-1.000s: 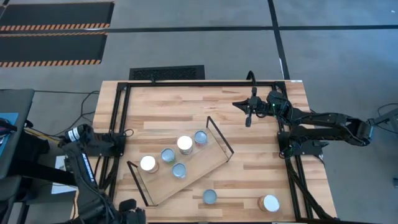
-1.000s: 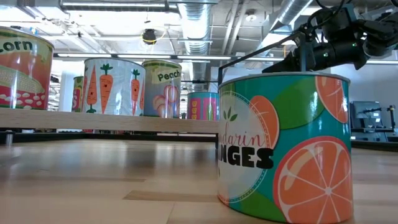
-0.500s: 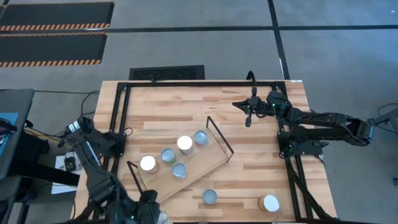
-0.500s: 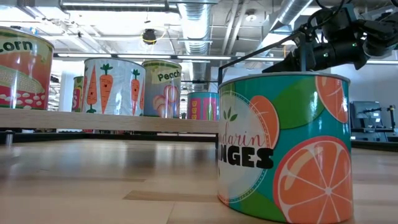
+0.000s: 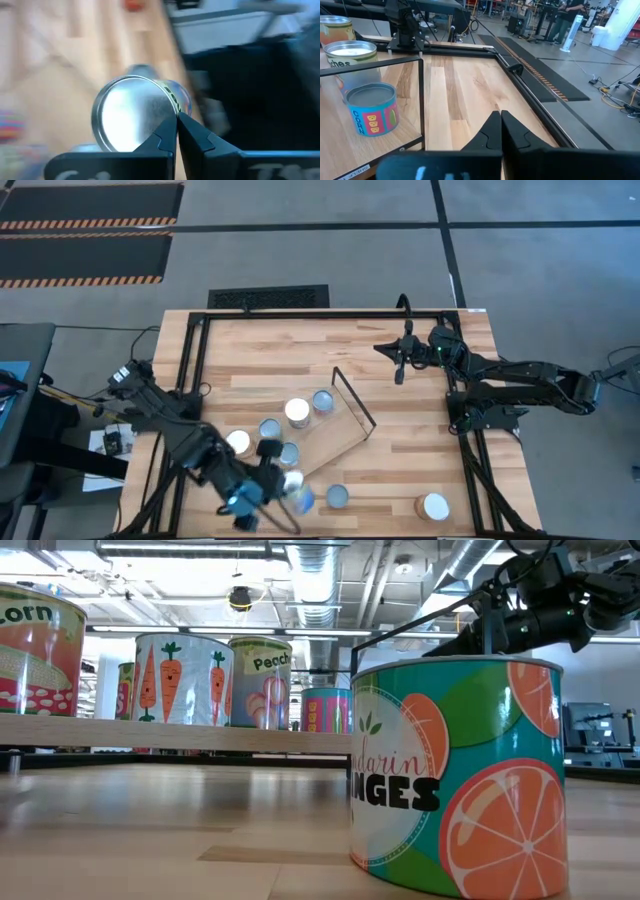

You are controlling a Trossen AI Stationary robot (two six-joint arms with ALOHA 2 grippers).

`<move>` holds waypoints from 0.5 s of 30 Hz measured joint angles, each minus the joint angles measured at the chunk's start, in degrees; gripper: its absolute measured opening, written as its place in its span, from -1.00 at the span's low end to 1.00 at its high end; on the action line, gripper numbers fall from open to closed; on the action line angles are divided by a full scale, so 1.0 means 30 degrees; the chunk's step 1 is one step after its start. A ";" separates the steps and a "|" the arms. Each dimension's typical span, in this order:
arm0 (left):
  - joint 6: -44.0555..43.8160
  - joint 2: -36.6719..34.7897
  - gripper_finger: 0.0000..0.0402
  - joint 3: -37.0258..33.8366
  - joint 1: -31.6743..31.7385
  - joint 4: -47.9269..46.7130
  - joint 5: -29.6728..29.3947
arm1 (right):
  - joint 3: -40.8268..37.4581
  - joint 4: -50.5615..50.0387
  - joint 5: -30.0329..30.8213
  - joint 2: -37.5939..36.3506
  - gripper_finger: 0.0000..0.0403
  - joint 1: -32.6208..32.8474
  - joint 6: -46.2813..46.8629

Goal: Pick and place cans onto a shelf
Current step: Put the canned peaches on the shelf

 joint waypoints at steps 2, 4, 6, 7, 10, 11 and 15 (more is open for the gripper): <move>0.0819 0.0007 -1.00 0.0003 0.0719 -0.0458 -0.1161 | 0.0000 -0.0110 0.0000 0.0000 -0.97 0.0000 0.0000; 0.1815 0.0029 -1.00 0.0000 0.1476 -0.0494 -0.2052 | 0.0000 -0.0165 0.0000 -0.0003 -0.97 0.0000 0.0000; 0.2718 0.0029 -1.00 0.0000 0.2250 -0.0486 -0.2592 | 0.0000 -0.0274 0.0000 -0.0006 -0.97 0.0000 0.0000; 0.3028 0.0029 -1.00 0.0000 0.2626 -0.0518 -0.2633 | 0.0000 -0.0315 0.0000 -0.0007 -0.97 0.0000 0.0000; 0.3578 0.0029 -1.00 -0.0357 0.3603 -0.0481 -0.2622 | 0.0000 -0.0417 0.0000 -0.0007 -0.97 0.0000 0.0003; 0.3695 0.0029 -1.00 -0.0630 0.3846 -0.0452 -0.2609 | 0.0000 -0.0448 0.0000 -0.0005 -0.97 0.0000 0.0002; 0.4010 0.0073 -1.00 -0.2015 0.4559 0.0744 -0.2259 | 0.0000 -0.0452 0.0000 0.0000 -0.97 0.0000 0.0000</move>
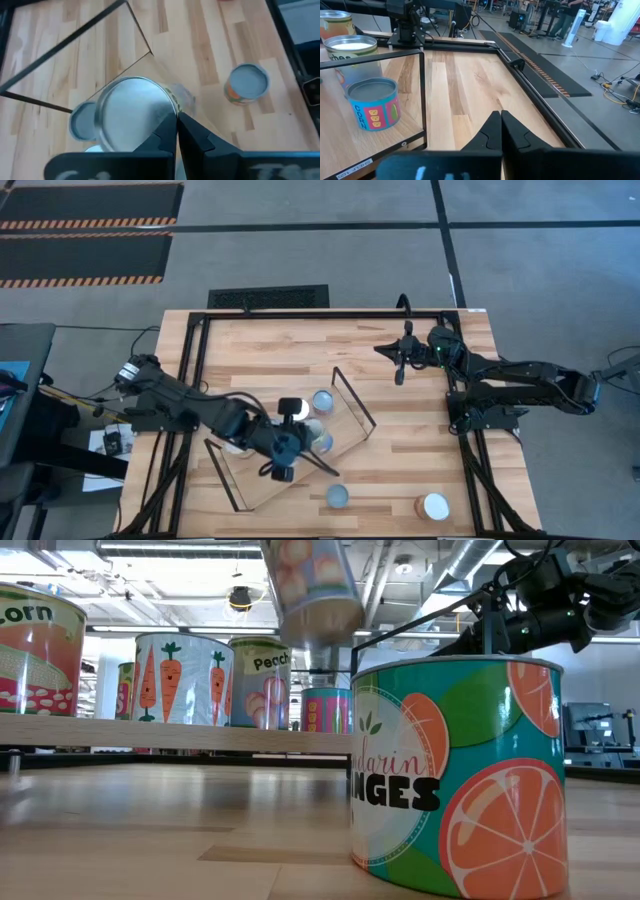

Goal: Pick and place cans onto a shelf
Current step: Put the canned peaches on the shelf

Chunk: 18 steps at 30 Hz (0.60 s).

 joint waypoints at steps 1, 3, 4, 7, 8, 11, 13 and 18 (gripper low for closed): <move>0.0015 0.0000 -1.00 -0.0271 0.0072 0.0255 -0.0014 | 0.0000 0.0000 0.0000 -0.0004 -0.97 0.0000 0.0000; 0.0007 0.0000 -1.00 -0.0708 0.0156 0.0763 -0.0007 | 0.0000 0.0005 0.0000 -0.0002 -0.97 0.0000 0.0005; -0.0064 0.0000 -1.00 -0.0895 0.0164 0.0930 -0.0042 | 0.0000 0.0007 0.0000 0.0000 -0.97 0.0000 0.0000; -0.0683 0.0298 -1.00 -0.1007 0.0164 0.1107 -0.0661 | 0.0000 0.0008 0.0000 0.0000 -0.97 0.0000 0.0005; -0.0701 0.0505 -1.00 -0.0994 0.0107 0.1277 -0.0781 | 0.0000 0.0013 0.0000 -0.0001 -0.97 0.0000 0.0007; -0.0736 0.1337 -1.00 -0.1001 -0.0020 0.1210 -0.0917 | 0.0000 0.0007 0.0000 -0.0002 -0.97 0.0000 0.0024; -0.0757 0.1860 -1.00 -0.1001 0.0002 0.1194 -0.0838 | 0.0000 0.0044 -0.0004 0.0000 -0.97 0.0000 0.0138; -0.0891 0.2215 -1.00 -0.1023 0.0286 0.1341 -0.0583 | 0.0007 0.0022 0.0000 -0.0001 -0.97 0.0000 0.0146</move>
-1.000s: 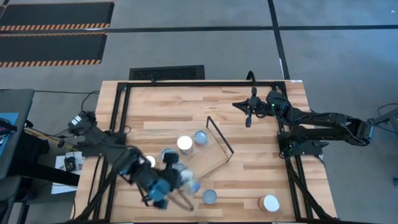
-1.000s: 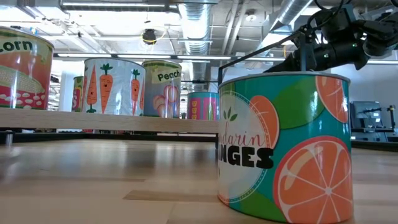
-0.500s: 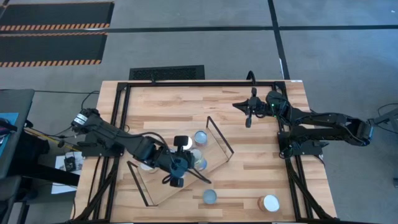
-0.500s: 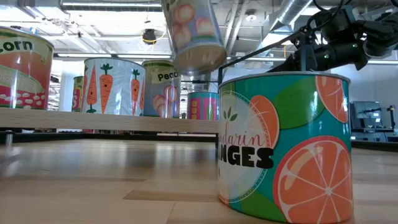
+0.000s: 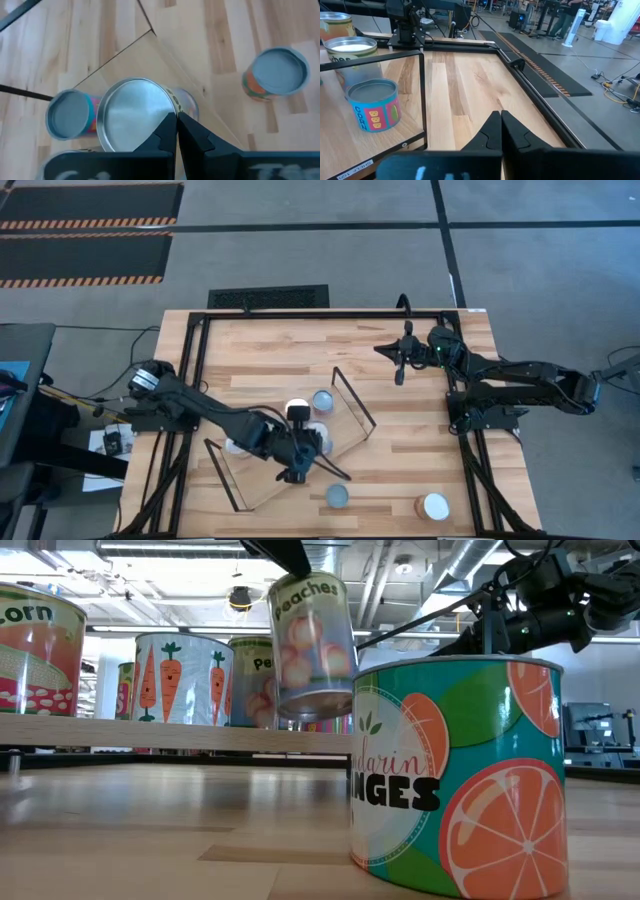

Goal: Pick and place cans onto a shelf
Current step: Put the canned peaches on the shelf

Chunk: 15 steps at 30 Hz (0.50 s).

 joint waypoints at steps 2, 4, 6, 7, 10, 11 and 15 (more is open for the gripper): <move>-0.0185 0.0000 -1.00 0.0000 0.0105 -0.0117 0.0096 | 0.0000 -0.0013 0.0000 -0.0003 -0.97 0.0000 0.0002; -0.0486 0.0000 -1.00 0.0000 0.0184 -0.0614 0.0453 | 0.0000 -0.0008 0.0000 0.0000 -0.97 0.0000 0.0005; -0.0779 0.0000 -1.00 0.0000 0.0206 -0.1090 0.0598 | 0.0000 -0.0029 -0.0004 -0.0003 -0.97 0.0000 0.0000; -0.0838 0.0000 -1.00 0.0000 0.0206 -0.1266 0.0605 | 0.0000 -0.0022 -0.0007 0.0001 -0.97 0.0000 0.0000; -0.0953 0.0000 -1.00 0.0000 0.0206 -0.1229 0.0608 | 0.0000 -0.0036 0.0000 -0.0002 -0.97 0.0000 0.0000; -0.0953 0.0000 -1.00 0.0000 0.0206 -0.1203 0.0662 | 0.0000 -0.0029 0.0000 0.0001 -0.97 0.0000 0.0000; -0.0967 0.0018 -1.00 0.0000 0.0220 -0.1208 0.0751 | 0.0000 -0.0029 0.0000 -0.0004 -0.97 0.0000 0.0000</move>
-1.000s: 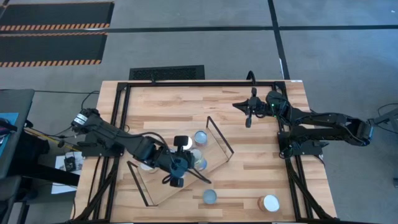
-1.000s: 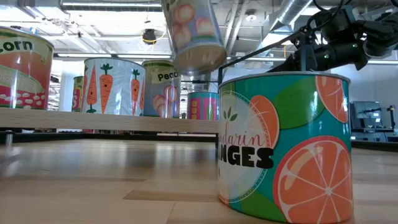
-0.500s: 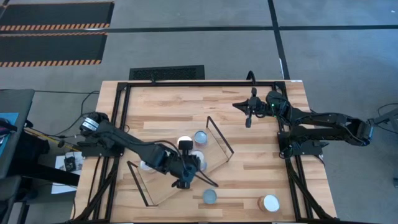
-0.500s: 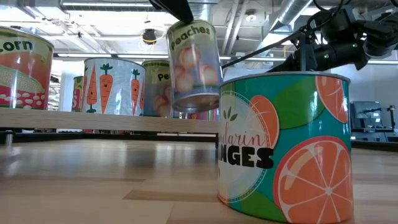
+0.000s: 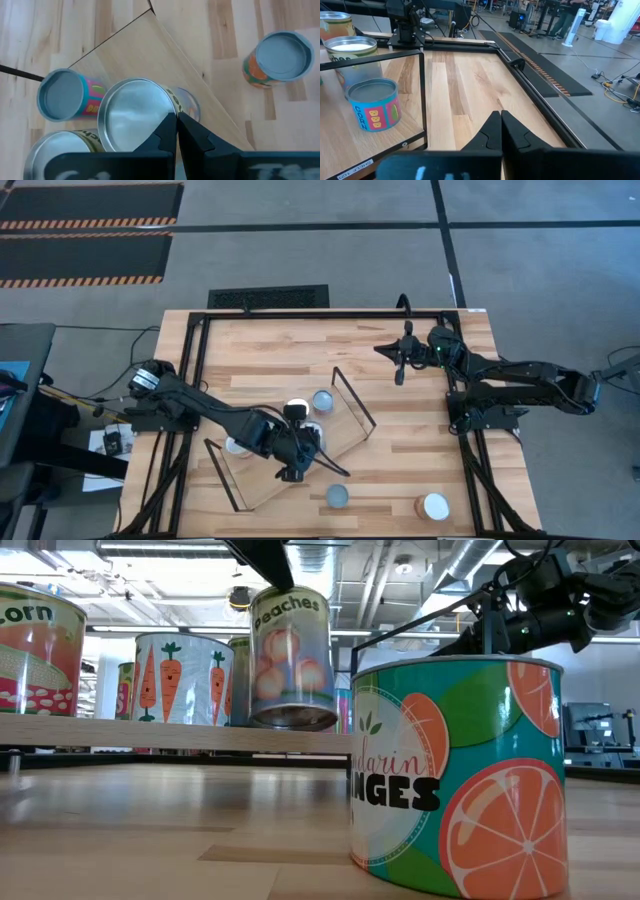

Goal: Pick and place cans onto a shelf
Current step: Put the canned peaches on the shelf

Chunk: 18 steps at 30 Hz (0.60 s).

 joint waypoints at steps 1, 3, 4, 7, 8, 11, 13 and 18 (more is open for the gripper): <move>0.0001 0.0105 -1.00 0.0008 0.0062 0.0040 -0.0006 | 0.0000 0.0000 0.0000 0.0005 -0.97 0.0000 0.0001; 0.0007 0.0250 -1.00 0.0014 0.0088 -0.0080 0.0057 | 0.0000 -0.0006 0.0000 -0.0002 -0.97 0.0000 0.0007; -0.0007 0.0376 -1.00 0.0007 0.0088 -0.0211 0.0163 | 0.0000 0.0000 -0.0002 0.0005 -0.97 0.0000 0.0007; 0.0175 0.0704 -1.00 0.0015 0.0117 -0.0001 0.0246 | 0.0000 -0.0134 -0.0002 0.0000 -0.97 0.0007 0.0007; 0.0172 0.0770 -1.00 0.0017 0.0127 0.0008 0.0372 | 0.0000 -0.0138 -0.0005 0.0004 -0.97 0.0005 0.0007; 0.0161 0.0826 -1.00 0.0215 0.0161 -0.0187 0.0470 | 0.0000 -0.0335 -0.0006 0.0005 -0.97 0.0007 0.0007; 0.0097 0.0878 -1.00 0.0528 0.0161 -0.0596 0.0495 | 0.0000 -0.0355 0.0000 0.0001 -0.97 0.0000 0.0000; -0.0075 0.0878 -1.00 0.1211 0.0153 -0.1268 0.0481 | 0.0000 -0.0393 0.0001 0.0005 -0.97 0.0000 -0.0007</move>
